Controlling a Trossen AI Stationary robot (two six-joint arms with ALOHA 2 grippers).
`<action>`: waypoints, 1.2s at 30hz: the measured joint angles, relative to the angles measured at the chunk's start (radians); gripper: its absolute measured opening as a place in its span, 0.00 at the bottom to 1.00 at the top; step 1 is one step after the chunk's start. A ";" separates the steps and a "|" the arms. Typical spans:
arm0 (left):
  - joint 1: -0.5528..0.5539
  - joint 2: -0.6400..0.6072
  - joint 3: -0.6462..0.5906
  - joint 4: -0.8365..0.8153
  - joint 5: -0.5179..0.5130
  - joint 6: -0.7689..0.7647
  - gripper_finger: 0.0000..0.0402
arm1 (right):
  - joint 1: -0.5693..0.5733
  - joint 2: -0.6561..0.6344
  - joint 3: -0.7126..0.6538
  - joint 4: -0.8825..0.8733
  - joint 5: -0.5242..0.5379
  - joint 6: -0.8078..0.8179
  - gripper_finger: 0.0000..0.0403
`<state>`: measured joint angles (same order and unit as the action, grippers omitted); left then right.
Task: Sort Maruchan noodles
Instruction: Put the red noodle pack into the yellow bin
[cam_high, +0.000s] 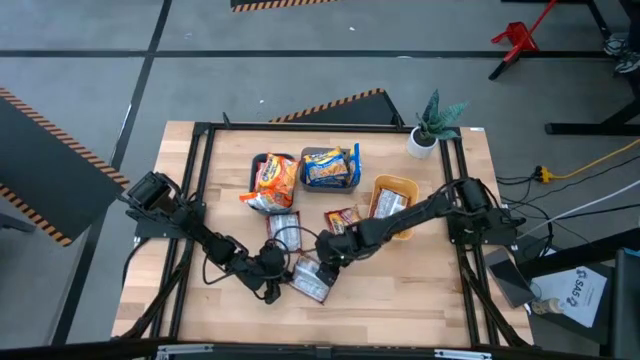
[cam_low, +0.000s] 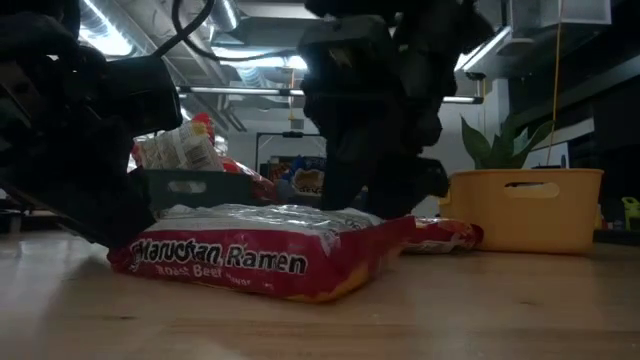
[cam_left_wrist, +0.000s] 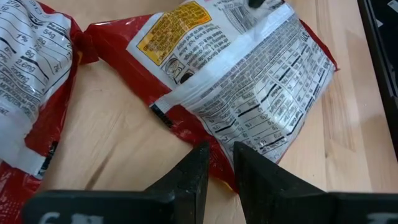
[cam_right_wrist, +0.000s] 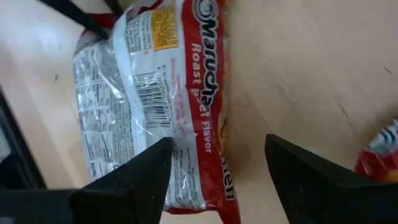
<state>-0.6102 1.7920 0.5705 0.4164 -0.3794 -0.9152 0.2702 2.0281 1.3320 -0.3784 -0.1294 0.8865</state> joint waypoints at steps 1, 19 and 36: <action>0.000 0.000 0.000 0.000 0.000 0.000 0.18 | -0.005 0.000 -0.009 0.020 -0.023 -0.006 0.61; 0.043 0.003 -0.005 0.035 0.023 -0.022 0.18 | 0.012 0.052 -0.184 0.663 -0.164 0.162 0.61; 0.073 -0.018 -0.008 0.080 0.018 -0.019 0.18 | 0.013 0.095 -0.145 0.661 -0.136 0.186 0.37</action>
<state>-0.5368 1.7744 0.5625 0.4968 -0.3613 -0.9337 0.2828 2.1227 1.1874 0.2822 -0.2657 1.0729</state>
